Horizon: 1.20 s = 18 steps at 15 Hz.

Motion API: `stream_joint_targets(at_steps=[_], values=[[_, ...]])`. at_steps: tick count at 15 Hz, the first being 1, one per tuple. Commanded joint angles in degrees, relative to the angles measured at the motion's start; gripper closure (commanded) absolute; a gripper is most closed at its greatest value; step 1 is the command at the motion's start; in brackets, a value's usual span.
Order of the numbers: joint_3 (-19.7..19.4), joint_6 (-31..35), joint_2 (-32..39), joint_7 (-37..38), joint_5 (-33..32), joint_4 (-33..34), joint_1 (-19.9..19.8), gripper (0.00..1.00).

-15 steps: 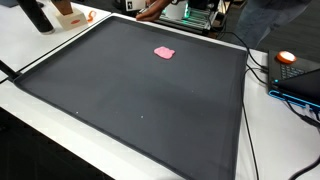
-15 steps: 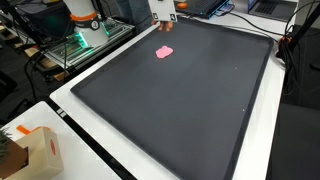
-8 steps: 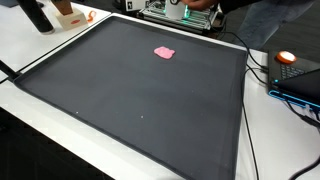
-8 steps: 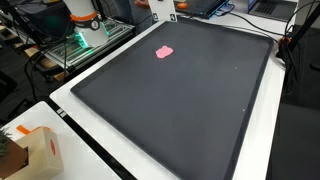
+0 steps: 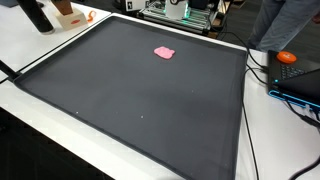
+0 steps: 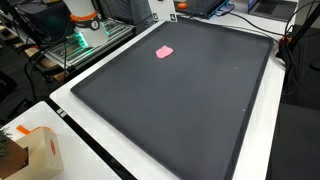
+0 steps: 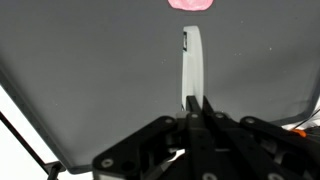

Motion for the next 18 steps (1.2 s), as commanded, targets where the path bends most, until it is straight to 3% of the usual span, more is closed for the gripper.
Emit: stream_joint_targets(at_steps=[1,11,18], values=[[0.0,-0.2,0.0,0.0,0.0,0.1,0.0,0.96],[0.0,-0.2,0.0,0.0,0.0,0.1,0.0,0.99],[10.6,-0.7,6.9,16.3,-9.6,0.5,0.3,0.99]])
